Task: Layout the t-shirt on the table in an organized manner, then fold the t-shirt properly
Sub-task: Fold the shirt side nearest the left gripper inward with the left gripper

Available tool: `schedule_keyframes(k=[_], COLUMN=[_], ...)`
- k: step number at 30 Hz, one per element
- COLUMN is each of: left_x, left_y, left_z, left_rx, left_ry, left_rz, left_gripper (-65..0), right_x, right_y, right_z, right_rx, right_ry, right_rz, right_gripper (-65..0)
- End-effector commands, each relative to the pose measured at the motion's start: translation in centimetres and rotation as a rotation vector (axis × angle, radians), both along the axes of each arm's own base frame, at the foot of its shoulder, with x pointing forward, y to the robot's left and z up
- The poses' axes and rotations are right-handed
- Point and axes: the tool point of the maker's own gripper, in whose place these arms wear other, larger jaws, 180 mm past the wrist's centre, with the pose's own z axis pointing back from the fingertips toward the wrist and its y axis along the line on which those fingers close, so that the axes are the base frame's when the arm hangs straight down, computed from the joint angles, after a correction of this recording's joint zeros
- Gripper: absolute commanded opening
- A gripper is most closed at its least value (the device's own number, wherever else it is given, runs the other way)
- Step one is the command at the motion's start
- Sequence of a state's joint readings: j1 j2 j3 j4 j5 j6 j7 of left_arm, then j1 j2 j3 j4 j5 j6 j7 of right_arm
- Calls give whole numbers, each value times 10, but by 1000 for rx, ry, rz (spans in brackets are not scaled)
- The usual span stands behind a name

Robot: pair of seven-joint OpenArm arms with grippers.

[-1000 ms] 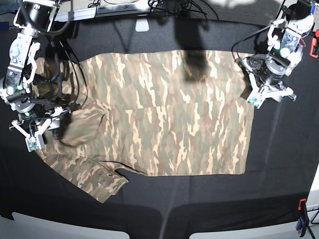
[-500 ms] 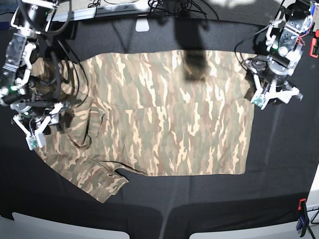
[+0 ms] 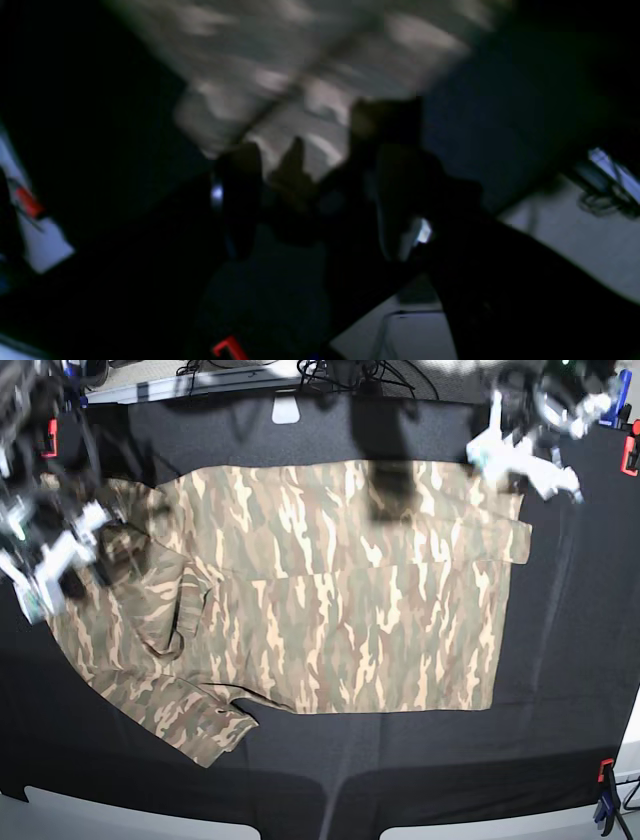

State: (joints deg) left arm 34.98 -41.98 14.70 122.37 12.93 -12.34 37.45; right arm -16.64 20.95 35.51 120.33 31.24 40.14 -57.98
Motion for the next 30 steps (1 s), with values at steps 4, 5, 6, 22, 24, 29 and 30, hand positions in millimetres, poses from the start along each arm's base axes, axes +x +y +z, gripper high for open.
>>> schedule_keyframes(k=[4,5,6,22,24,29,30], left_x=[1,1,0,-2,5,18,18], left_y=[17,18,18,27,31,21,21], left_z=[-5,-10,-14,-44,-51,-52,-52], left_rx=[67,59,58,54,70,37,36], left_ry=[-41,-40,-45,-32,-37,-65,-64], left_rz=[-84,-92,-108,-140,-118,-81,-79], left_gripper=[-315,-315,-315,-315,-315,-361,-361], right_x=[-13,-17,-20,-53,-54,-54,-54], right_y=[-22,-27,-33,-57,-57,-56,-56], right_z=[21,23,25,20,19,19,19], right_rx=[-56,-66,-77,-205,-200,-198,-198], right_ry=[-50,-53,-56,65,65,64,64], right_rz=[-52,-70,-87,-72,-73,-71,-71], right_gripper=[-424,-424,-424,-424,-424,-424,-424])
